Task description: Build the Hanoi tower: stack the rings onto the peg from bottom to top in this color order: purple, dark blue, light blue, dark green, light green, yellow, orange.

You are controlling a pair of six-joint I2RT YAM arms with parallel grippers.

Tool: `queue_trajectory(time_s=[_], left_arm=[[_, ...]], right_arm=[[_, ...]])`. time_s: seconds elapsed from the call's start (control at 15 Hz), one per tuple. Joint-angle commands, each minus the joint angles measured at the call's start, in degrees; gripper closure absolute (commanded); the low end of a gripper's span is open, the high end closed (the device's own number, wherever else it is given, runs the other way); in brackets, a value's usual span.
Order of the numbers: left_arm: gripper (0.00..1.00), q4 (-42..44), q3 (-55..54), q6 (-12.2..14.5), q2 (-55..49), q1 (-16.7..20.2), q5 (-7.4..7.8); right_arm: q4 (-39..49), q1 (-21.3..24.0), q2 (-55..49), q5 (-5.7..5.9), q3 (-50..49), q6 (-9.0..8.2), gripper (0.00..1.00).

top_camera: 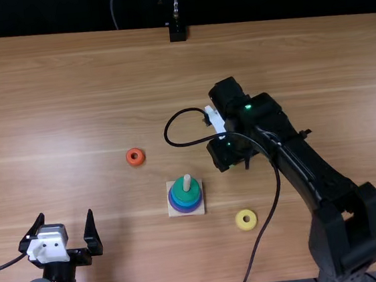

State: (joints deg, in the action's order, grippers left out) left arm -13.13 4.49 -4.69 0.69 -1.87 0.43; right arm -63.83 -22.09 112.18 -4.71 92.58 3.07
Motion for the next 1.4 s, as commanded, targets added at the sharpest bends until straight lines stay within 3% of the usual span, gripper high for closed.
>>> queue_trajectory(time_s=[0.0, 0.27, 0.47, 1.07, 1.33], left_arm=[[0.00, -1.32, -3.61, 0.36, -0.69, -0.06, -0.32], [0.00, -1.32, -3.61, 0.36, -0.69, -0.06, -0.32], [0.00, -1.32, -3.61, 0.36, -0.69, -0.06, -0.32], [0.00, -1.32, -3.61, 0.36, -0.69, -0.06, -0.32], [0.00, -1.32, -3.61, 0.36, -0.69, -0.06, -0.32]], right_arm=[[-1.62, -0.33, -3.28, 0.07, 3.75, 0.41, 1.00], [-9.95, -2.52, -6.45, 0.07, 10.43, 0.62, 1.00], [-14.28, -6.57, -8.12, -0.04, 13.95, 0.52, 1.00], [-18.60, -16.76, -9.61, -0.14, 21.24, -0.12, 1.00], [-18.39, -18.34, -9.52, -0.14, 21.07, -0.54, 1.00]])
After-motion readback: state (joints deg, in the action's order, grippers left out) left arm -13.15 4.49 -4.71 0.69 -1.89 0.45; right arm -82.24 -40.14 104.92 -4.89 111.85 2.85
